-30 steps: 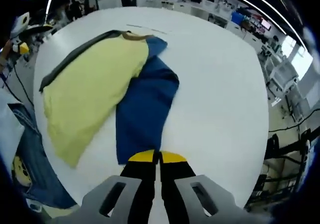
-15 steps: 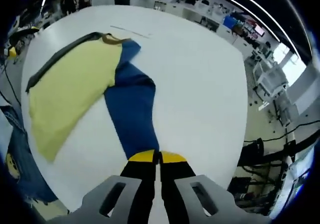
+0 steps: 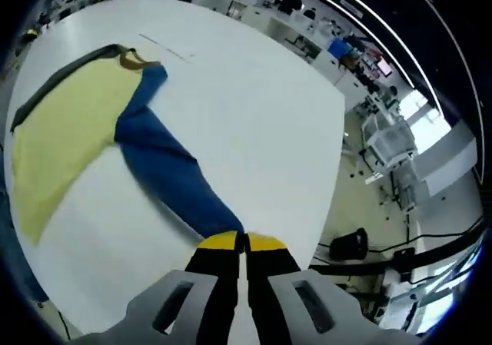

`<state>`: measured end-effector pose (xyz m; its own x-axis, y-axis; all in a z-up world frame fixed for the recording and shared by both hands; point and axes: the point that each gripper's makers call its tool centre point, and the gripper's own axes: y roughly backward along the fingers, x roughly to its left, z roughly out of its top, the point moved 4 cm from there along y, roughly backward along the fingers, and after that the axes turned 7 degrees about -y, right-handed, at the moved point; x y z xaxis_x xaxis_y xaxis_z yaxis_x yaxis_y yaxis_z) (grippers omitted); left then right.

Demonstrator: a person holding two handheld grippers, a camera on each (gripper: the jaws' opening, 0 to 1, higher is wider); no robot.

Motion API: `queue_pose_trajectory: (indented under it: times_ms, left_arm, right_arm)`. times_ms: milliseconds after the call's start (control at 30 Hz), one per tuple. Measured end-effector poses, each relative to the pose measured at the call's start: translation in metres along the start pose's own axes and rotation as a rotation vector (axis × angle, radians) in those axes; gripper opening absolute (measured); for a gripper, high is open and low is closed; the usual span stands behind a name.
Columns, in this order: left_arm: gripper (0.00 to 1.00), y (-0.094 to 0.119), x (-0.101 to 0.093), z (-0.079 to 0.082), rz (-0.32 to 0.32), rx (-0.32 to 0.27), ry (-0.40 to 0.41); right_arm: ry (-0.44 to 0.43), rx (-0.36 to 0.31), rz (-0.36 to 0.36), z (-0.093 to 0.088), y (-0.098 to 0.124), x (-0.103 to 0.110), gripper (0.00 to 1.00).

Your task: Fold the garment on the visible template until the final outline fits inside the template.

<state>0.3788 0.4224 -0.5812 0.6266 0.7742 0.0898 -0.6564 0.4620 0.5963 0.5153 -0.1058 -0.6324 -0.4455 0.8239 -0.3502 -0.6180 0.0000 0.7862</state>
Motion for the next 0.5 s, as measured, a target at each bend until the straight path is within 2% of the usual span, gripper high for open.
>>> queue_pose_trajectory:
  times_ms: [133,333,500]
  left_arm:
    - [0.95,0.002,0.002,-0.001,0.012,-0.003,0.010]
    - [0.95,0.004,0.002,-0.005,0.019,0.001,0.022]
    - [0.94,0.005,0.003,-0.007,0.024,0.007,0.023]
  right_arm:
    - [0.027,-0.026,-0.015,0.005,-0.003,-0.005,0.03]
    - [0.069,-0.035,-0.022,-0.007,-0.005,0.000,0.03]
    - [0.061,-0.048,-0.004,-0.020,0.002,0.009,0.03]
